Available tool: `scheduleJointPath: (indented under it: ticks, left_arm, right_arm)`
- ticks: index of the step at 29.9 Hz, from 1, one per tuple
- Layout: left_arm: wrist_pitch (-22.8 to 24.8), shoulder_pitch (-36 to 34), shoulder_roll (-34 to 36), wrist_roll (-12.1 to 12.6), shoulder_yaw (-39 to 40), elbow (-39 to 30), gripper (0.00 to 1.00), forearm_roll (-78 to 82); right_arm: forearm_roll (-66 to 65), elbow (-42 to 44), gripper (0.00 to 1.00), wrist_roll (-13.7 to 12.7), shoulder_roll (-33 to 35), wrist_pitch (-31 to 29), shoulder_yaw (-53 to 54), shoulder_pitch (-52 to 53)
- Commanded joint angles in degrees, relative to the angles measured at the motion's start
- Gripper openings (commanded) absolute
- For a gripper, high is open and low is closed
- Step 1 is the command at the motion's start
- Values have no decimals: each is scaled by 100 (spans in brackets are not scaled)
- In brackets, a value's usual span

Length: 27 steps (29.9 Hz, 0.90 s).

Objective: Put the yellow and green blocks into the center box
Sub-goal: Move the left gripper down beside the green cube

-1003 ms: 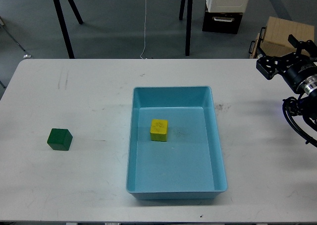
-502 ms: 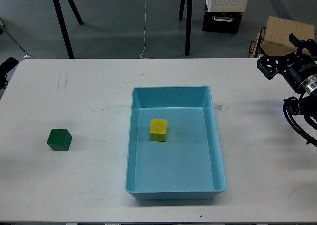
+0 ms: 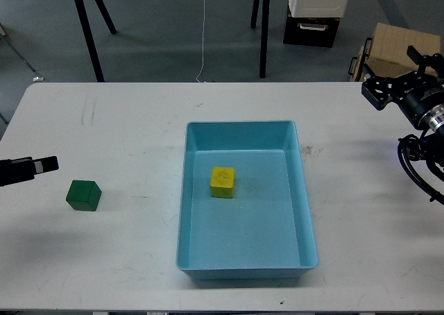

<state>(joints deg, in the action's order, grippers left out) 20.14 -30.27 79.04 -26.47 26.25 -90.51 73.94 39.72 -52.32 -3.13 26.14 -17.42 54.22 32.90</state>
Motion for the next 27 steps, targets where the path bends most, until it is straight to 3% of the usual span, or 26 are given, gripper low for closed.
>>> scheduleJointPath:
  ticks: [1,3,5,7,19,24,27]
  left_arm:
    - [69,39,-151,343,-32,235,100,742]
    - [34,48,-466,843,-154,280,100,1129]
    - [51,30,-643,1177,-207,271,100,1236]
    - [104,4,-705,1328,-216,280,100,1272]
    - [333,-58,-925,1627,-251,447,100,2036]
    - [333,-66,-1127,1873,-252,560,100,2001]
    - [333,-75,-1294,1821,-251,710,100,2001]
  right_arm:
    - [1,-6,99,67,-4,1,1,6]
    - [1,-6,99,111,5,-7,1,6]
    - [1,-6,99,129,5,1,1,15]
    - [-8,-6,99,129,14,1,1,15]
    - [-35,-42,100,216,137,1,1,15]
    - [-35,-50,99,261,269,-7,-8,-11]
    - [-35,-50,100,261,339,-16,-8,-11]
